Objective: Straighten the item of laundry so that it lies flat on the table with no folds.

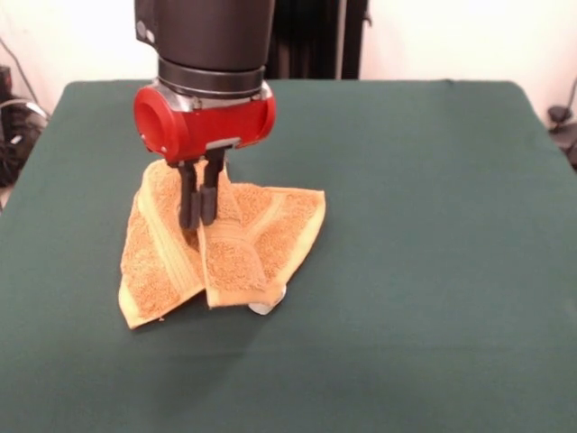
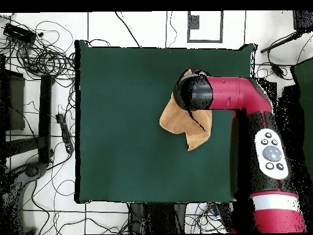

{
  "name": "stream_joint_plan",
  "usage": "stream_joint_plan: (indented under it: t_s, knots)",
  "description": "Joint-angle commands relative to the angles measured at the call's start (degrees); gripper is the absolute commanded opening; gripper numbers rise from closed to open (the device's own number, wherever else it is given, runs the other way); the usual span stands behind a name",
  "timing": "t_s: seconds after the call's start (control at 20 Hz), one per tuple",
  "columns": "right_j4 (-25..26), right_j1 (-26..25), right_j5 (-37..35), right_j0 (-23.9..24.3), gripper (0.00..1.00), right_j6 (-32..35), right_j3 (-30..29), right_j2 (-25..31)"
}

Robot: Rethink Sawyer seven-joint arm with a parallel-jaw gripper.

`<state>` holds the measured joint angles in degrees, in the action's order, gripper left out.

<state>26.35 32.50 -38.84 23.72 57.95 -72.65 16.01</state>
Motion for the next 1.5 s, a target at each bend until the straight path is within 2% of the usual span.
stream_joint_plan:
  t_s: [0.05, 0.15, 0.3, 0.7, 0.75, 0.85, 1.0, 1.15, 1.25, 1.5]
  knots:
    - [-1.0, -7.0, -5.1, -7.6, 0.00, 10.3, 5.8, 0.5]
    - [-2.1, -8.9, -7.3, -9.3, 0.00, 12.4, 9.6, -0.4]
    - [-3.2, -10.7, -8.0, -10.5, 0.00, 13.3, 12.2, -1.2]
    - [-3.3, -11.0, -5.5, -10.6, 0.00, 9.3, 11.1, -1.8]
    - [-3.0, -10.5, -5.4, -10.4, 0.00, 7.8, 9.9, -1.7]
    - [-1.0, -9.5, -4.8, -8.5, 0.00, -2.7, 6.4, 1.3]
    - [4.1, -8.3, 1.8, -5.7, 0.00, -14.6, 1.5, 5.0]
    - [7.2, -8.7, 1.9, -1.1, 0.00, -29.6, -2.4, 11.6]
    - [9.5, -8.2, 1.9, -0.5, 0.00, -32.0, -2.7, 12.5]
    - [11.8, -8.2, 1.1, 0.8, 0.00, -32.0, -2.5, 15.7]
